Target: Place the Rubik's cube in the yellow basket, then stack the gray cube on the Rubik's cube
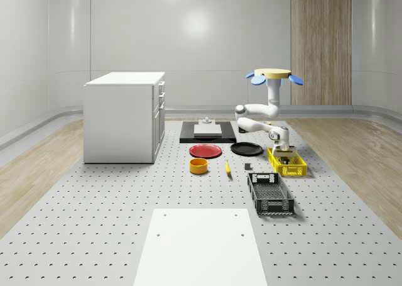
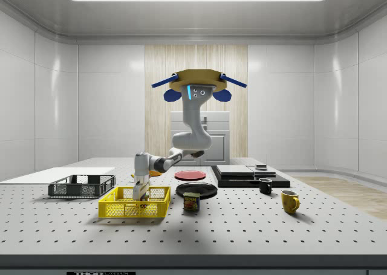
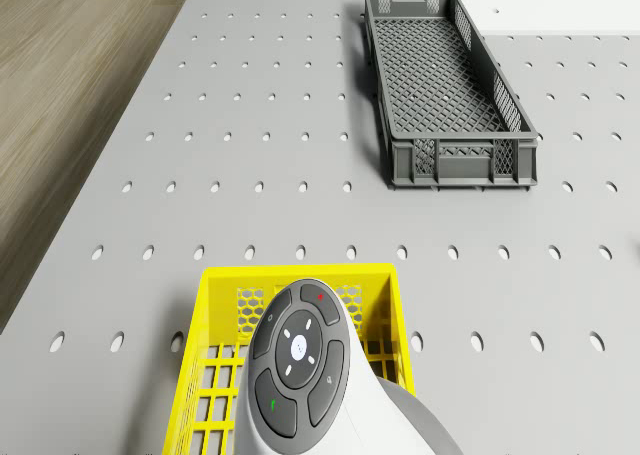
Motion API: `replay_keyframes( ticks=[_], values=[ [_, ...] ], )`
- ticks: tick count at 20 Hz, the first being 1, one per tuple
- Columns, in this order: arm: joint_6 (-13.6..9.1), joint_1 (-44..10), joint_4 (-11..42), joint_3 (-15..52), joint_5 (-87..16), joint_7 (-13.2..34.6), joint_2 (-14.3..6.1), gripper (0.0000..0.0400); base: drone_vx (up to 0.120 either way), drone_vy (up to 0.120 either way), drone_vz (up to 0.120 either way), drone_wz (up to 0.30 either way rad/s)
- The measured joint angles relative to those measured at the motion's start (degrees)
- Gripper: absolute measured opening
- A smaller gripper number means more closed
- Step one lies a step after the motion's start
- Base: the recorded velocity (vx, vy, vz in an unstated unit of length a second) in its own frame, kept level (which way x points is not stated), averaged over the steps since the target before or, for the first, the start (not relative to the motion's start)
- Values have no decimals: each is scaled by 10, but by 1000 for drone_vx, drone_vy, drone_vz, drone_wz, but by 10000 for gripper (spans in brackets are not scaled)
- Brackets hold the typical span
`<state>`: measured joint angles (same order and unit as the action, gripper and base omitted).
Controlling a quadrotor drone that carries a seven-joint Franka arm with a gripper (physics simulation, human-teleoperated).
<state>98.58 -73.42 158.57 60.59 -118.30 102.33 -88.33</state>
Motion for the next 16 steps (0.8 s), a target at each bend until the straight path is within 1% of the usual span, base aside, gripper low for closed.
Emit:
replay_keyframes(
  ticks=[6, 8, 13, 14, 16],
  values=[
    [-4, 11, 2, 5, 5, -27, 3, 397, 0, 0, 120, 0],
    [-6, 13, 2, 6, 5, -32, 5, 398, 20, -120, 120, 0],
    [-10, 17, 2, 6, 4, -40, 9, 399, 120, -120, 120, 0],
    [-11, 18, 3, 6, 4, -41, 10, 400, 120, -120, 40, 0],
    [-13, 19, 3, 6, 3, -42, 12, 400, 20, -120, 0, 0]
  ],
)
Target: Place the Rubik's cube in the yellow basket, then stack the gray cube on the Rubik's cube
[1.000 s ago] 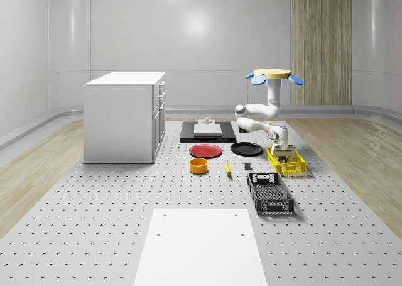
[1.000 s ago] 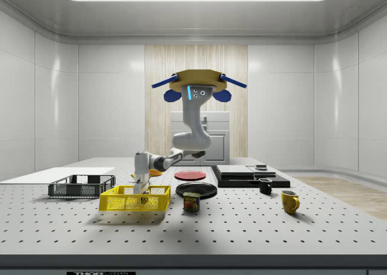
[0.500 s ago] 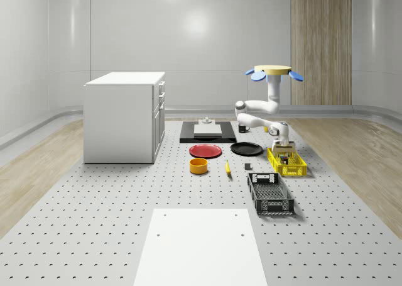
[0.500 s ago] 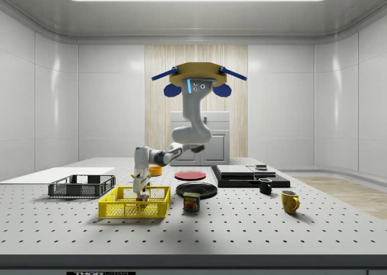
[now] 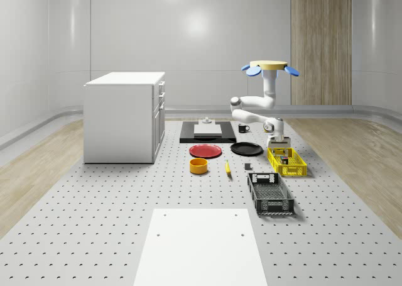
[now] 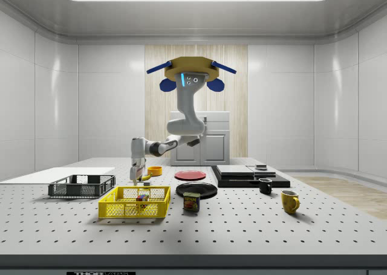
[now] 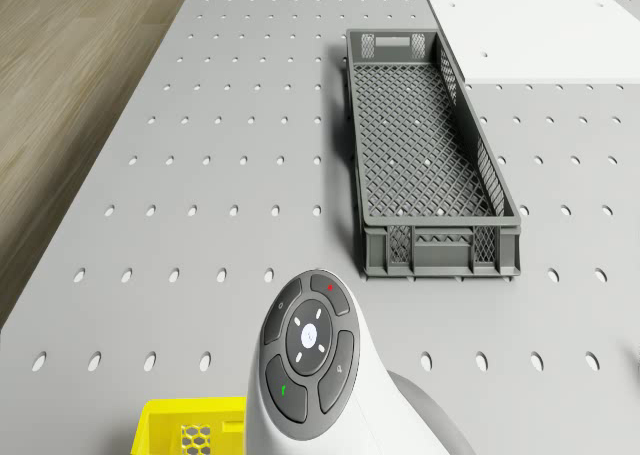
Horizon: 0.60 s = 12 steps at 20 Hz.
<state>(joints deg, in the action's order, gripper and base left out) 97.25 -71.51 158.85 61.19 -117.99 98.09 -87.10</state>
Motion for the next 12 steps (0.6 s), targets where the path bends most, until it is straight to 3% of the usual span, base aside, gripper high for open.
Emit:
replay_keyframes(
  ticks=[12],
  values=[
    [-10, 7, 1, -1, -5, -7, 11, 400, 0, -120, 0, 0]
  ],
)
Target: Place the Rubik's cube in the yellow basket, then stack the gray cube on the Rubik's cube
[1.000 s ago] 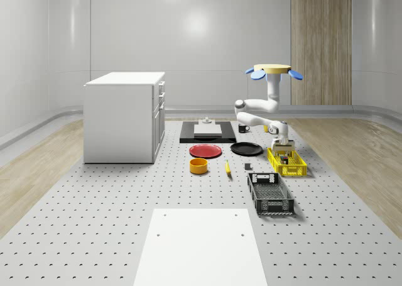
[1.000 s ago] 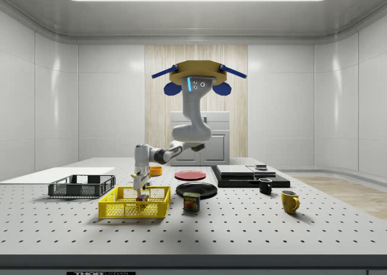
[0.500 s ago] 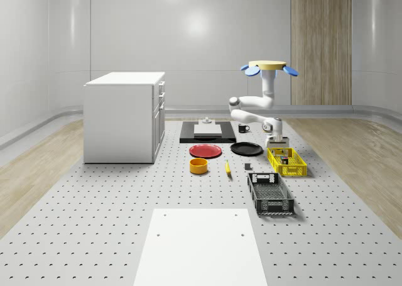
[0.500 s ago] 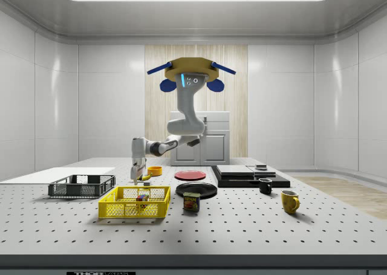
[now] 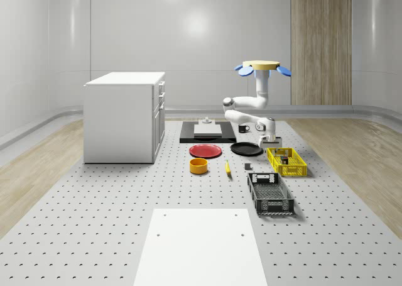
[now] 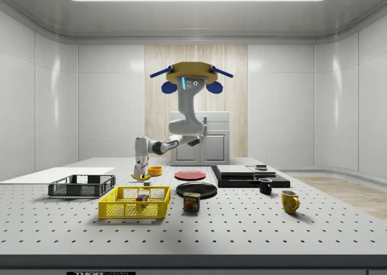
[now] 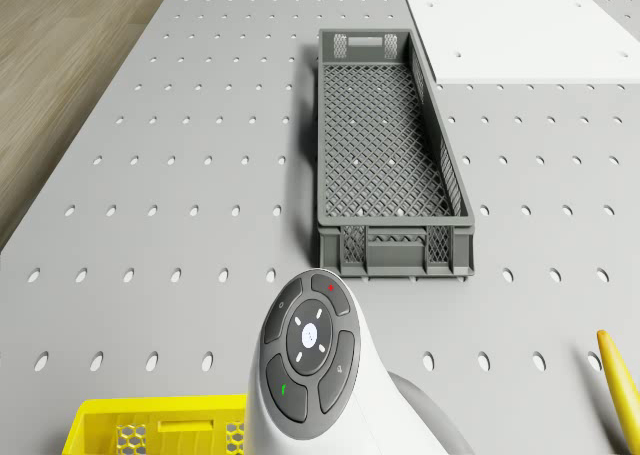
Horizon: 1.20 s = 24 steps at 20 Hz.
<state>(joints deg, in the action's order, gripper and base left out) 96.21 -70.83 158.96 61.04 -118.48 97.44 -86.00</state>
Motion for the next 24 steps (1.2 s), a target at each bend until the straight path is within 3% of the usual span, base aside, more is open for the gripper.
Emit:
replay_keyframes(
  ticks=[14, 20, 24],
  values=[
    [-10, 6, 1, -2, -5, -5, 11, 400, 17, -120, 0, 0],
    [-14, 9, 1, -2, -7, -7, 15, 400, 0, -120, -113, 0],
    [-17, 10, 2, -3, -8, -8, 18, 400, 0, -120, -30, 0]
  ],
)
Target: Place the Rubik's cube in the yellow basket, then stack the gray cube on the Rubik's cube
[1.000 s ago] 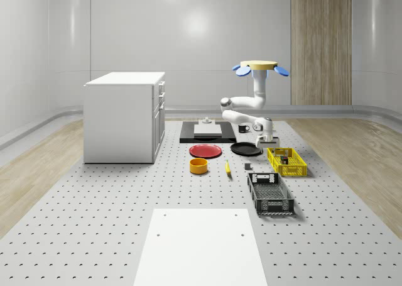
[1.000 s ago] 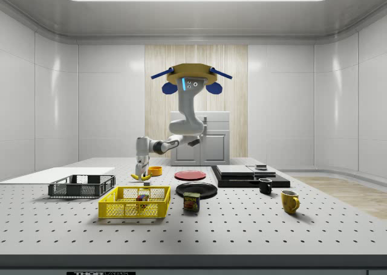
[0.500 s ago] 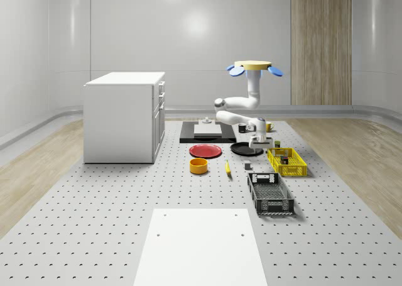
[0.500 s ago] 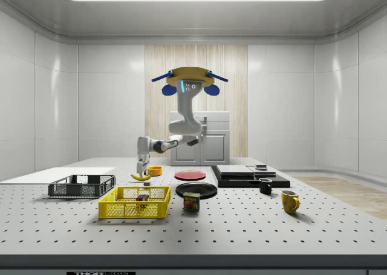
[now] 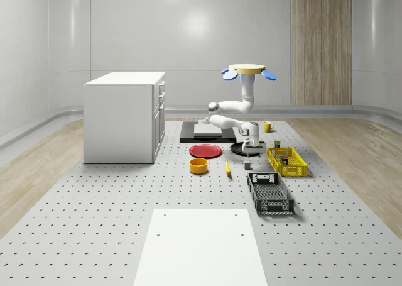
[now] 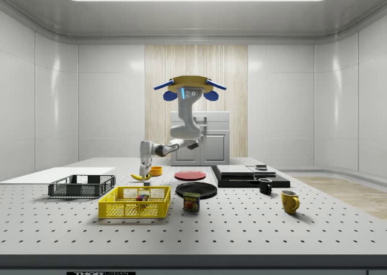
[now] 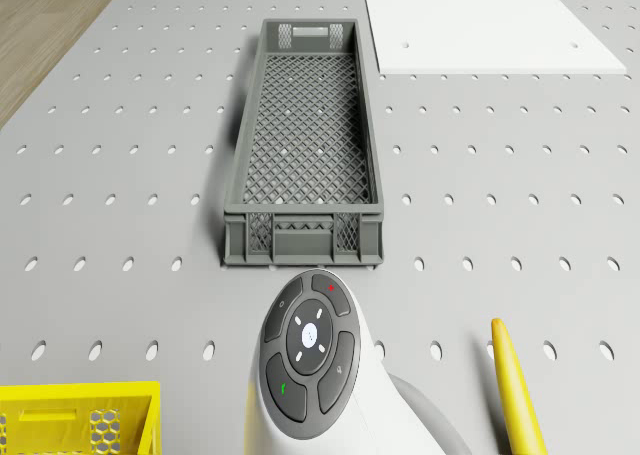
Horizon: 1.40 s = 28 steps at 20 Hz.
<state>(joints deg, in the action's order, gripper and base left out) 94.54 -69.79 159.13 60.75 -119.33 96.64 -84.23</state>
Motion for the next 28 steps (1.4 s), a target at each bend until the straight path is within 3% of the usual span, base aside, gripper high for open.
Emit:
replay_keyframes(
  ticks=[8, 14, 28],
  values=[
    [-4, 3, 0, -1, -2, -2, 5, 400, 0, -120, -20, 0],
    [-8, 5, 1, -1, -4, -4, 8, 400, 0, 0, -93, 0],
    [7, 7, -19, -38, -39, -16, 16, 400, 0, 0, 0, 0]
  ],
)
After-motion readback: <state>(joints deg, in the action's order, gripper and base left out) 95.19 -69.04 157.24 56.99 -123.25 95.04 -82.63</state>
